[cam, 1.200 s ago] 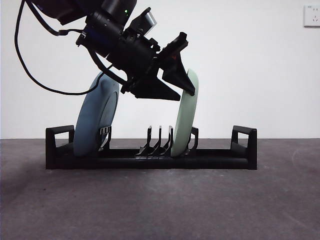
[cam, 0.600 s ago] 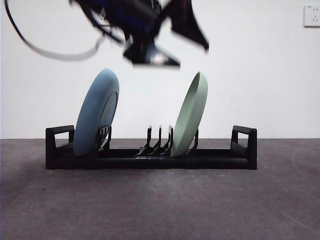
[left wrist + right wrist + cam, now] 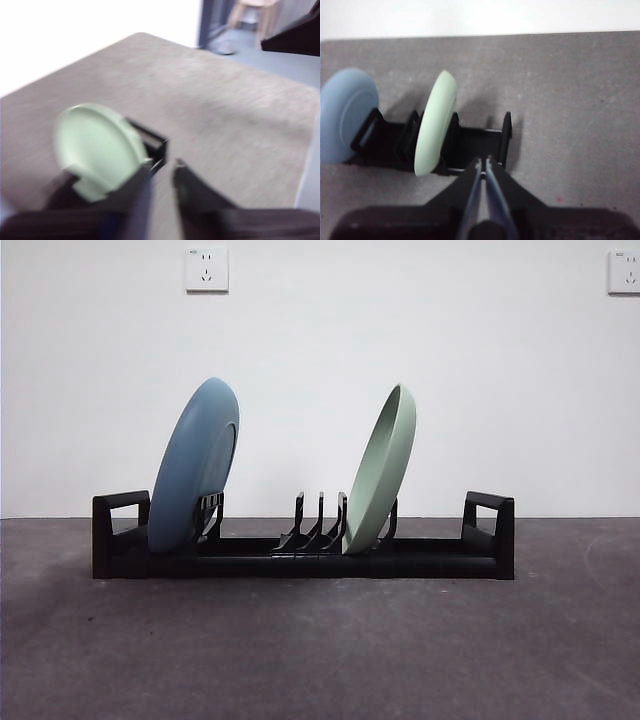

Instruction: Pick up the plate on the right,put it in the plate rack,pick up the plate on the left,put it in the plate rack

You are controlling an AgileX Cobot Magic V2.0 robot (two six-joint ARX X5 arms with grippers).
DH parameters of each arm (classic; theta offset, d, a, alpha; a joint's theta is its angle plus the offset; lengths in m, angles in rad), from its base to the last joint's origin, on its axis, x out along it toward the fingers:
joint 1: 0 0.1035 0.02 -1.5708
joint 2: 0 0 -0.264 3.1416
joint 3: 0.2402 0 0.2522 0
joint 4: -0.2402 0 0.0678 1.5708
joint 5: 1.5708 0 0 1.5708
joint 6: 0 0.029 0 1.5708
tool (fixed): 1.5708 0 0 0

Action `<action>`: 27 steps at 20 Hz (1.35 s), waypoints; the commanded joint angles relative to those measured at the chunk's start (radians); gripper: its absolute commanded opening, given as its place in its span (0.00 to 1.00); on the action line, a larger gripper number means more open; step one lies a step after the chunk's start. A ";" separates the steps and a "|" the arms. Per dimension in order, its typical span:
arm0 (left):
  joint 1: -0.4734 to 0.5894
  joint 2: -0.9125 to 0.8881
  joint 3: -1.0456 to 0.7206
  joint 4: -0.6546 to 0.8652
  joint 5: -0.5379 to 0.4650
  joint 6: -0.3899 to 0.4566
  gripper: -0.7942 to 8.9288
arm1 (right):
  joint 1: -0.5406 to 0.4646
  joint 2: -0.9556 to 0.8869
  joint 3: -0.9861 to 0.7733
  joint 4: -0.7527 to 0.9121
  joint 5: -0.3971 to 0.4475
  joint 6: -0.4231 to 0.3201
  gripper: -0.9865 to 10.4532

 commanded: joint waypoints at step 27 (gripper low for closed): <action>0.276 -0.794 -0.560 -0.145 -0.211 -0.097 0.08 | 0.001 -0.445 -0.487 0.198 0.057 0.162 0.09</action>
